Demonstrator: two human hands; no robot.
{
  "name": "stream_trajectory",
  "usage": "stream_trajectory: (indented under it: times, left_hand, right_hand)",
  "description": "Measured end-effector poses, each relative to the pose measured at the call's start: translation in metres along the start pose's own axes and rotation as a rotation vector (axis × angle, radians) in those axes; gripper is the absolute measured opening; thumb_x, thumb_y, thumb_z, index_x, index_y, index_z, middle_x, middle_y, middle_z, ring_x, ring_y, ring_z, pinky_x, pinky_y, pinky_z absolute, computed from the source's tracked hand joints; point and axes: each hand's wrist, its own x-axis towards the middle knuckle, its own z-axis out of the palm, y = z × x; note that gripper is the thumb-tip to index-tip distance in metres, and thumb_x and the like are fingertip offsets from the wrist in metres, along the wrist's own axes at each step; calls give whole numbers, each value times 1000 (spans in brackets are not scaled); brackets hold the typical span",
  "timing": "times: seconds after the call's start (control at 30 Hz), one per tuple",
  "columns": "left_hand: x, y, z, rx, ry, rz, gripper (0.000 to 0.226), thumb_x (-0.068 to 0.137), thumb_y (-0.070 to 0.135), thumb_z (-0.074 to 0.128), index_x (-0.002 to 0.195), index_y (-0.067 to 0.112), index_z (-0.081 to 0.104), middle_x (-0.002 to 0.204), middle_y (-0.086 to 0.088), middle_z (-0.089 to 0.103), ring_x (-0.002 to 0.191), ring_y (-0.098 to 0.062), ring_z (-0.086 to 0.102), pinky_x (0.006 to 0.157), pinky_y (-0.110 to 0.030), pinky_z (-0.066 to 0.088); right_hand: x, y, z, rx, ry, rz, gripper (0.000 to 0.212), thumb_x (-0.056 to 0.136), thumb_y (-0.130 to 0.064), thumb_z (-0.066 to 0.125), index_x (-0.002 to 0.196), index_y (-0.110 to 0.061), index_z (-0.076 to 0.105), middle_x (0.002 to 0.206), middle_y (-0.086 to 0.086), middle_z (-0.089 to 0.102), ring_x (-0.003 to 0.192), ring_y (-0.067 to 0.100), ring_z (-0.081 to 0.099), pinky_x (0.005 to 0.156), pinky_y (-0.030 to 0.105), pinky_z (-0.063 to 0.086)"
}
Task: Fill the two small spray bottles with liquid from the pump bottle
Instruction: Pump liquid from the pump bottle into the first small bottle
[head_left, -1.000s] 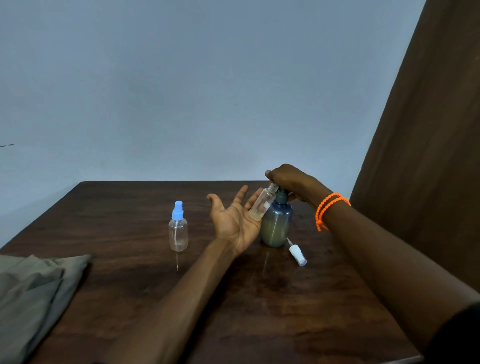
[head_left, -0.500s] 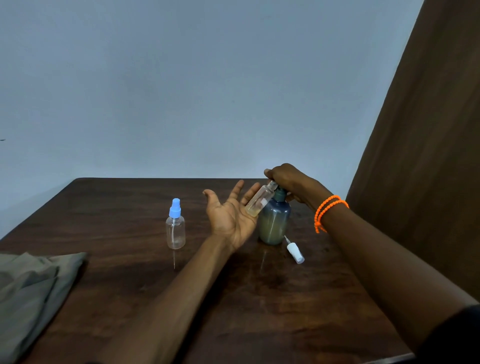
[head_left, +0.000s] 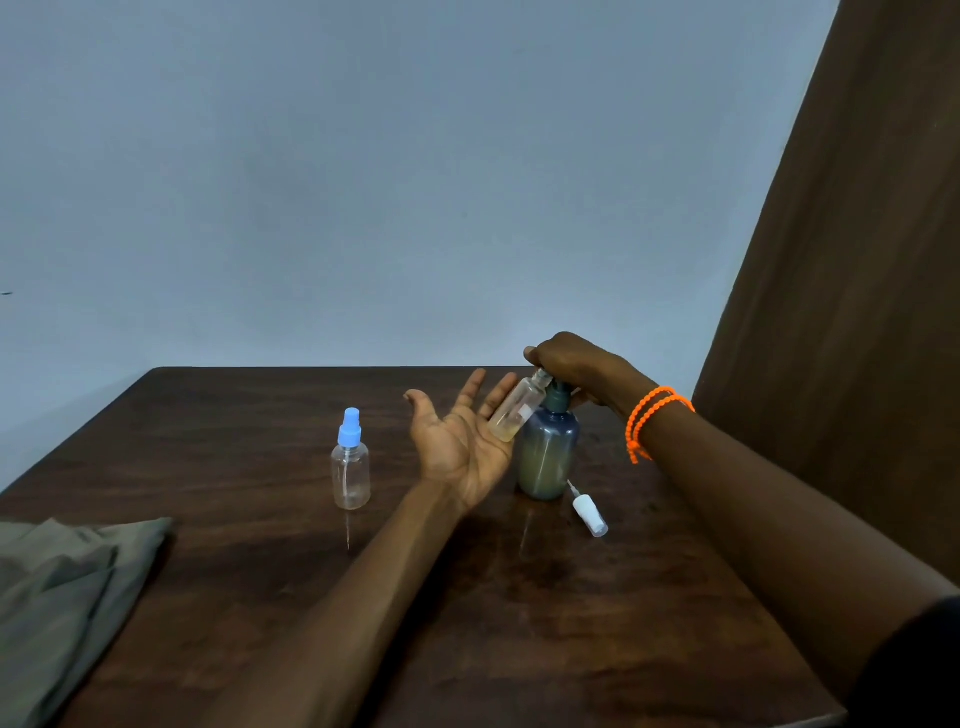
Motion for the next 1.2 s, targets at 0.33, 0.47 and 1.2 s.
stream_trajectory:
  times: [0.33,0.47,1.2]
  left_hand:
    - [2,5,-3,66,12,31,98,88,85,27,146,9,47,141,-30,57,133,-46,54,111,-62,42]
    - [3,8,-1,52,3,49,97,90,84,26,147,8,47,138,-29,60,133,-44,54,117,-61,34]
    - [6,7,-6,89,6,61,95,91,83,26,146,9,48,139,-29,59,133,-44,55,117,-62,35]
  right_hand:
    - [-4,3,1,22,-13,6,23,96,-26,50,97,-6,61,107,21,69,94,36,67,80,42,55]
    - [-4,0,1,62,-8,1,22,97,-28,49,91,-9,58,93,15,68,82,28,65,78,39,54]
    - [-3,4,5,82,39,-3,22,99,-24,48,82,-11,53,86,11,61,73,23,56,69,35,50]
